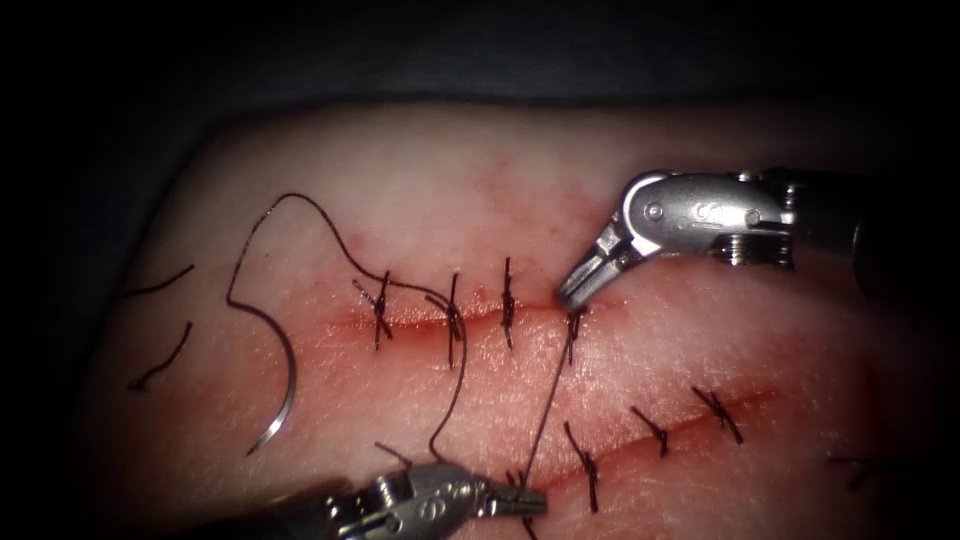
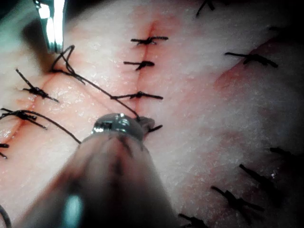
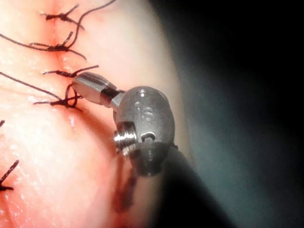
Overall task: Wound Closure
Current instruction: Grab tail and pull up with right holder and pull down with left gripper
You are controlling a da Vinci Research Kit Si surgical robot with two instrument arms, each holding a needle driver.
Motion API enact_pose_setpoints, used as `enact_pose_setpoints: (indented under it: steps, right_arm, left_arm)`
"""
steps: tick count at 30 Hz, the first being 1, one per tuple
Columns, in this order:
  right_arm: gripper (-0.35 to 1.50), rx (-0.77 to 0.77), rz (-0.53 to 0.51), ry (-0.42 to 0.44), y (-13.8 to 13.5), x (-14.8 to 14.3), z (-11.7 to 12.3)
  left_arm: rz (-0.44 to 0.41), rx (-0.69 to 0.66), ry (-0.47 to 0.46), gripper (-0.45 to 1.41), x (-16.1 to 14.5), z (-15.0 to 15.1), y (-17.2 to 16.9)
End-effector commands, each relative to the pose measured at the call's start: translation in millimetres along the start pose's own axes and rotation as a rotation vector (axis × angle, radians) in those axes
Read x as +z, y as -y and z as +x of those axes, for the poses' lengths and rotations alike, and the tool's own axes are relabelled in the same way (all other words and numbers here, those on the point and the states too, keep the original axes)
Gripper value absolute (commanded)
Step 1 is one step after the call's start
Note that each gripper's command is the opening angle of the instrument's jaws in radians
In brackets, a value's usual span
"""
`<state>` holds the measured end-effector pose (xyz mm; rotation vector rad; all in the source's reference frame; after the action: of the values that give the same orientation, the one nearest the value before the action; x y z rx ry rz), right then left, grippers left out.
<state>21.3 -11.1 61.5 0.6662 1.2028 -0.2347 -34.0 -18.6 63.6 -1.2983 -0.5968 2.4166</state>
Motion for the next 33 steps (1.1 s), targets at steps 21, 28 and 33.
enact_pose_setpoints:
  steps: [21,28,33]
  right_arm:
    - [-0.35,0.065,-0.181,0.056,-4.0,-0.1,-2.6]
    - [-0.35,0.062,-0.204,0.055,-4.1,-0.1,-2.4]
    - [-0.35,0.047,-0.238,0.063,-4.9,-0.5,-1.9]
  left_arm:
    - [-0.423,0.074,-0.015,-0.45,0.1,2.3,-4.6]
    - [-0.751,0.118,-0.012,-0.45,-1.2,0.3,-5.3]
    - [-0.906,0.166,-0.005,-0.45,-1.3,-1.3,-5.7]
